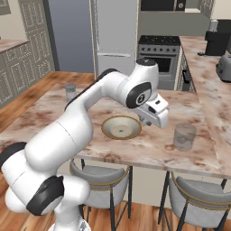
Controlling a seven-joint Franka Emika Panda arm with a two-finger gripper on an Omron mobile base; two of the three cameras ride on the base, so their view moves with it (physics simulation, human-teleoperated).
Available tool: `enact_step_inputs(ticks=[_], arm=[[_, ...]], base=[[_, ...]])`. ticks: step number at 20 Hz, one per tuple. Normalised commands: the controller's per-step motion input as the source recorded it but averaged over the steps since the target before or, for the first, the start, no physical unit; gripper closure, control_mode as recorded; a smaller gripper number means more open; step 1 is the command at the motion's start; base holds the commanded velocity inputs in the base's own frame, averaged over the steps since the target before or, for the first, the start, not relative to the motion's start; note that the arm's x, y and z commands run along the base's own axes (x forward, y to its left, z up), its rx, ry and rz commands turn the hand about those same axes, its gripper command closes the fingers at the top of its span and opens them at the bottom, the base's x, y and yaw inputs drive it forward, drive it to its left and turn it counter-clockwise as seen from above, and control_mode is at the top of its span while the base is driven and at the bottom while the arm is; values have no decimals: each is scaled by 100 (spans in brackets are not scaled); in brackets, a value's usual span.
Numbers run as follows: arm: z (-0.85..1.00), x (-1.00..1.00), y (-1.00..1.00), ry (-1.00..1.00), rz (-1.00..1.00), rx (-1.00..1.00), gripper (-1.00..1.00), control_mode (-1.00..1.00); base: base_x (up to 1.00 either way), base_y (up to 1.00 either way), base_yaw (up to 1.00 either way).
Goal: There are two ice cubes in the ice bowl. Place both ice cubes in the glass cup.
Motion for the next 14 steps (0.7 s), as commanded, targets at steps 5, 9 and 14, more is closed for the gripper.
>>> enact_step_inputs(ticks=[5,9,14], arm=[[0,0,-43,-4,3,0,100,-100],[0,0,-34,0,5,0,100,-100],[0,0,-45,-1,5,0,100,-100]], base=[[0,0,0],[0,0,0],[0,0,0]])
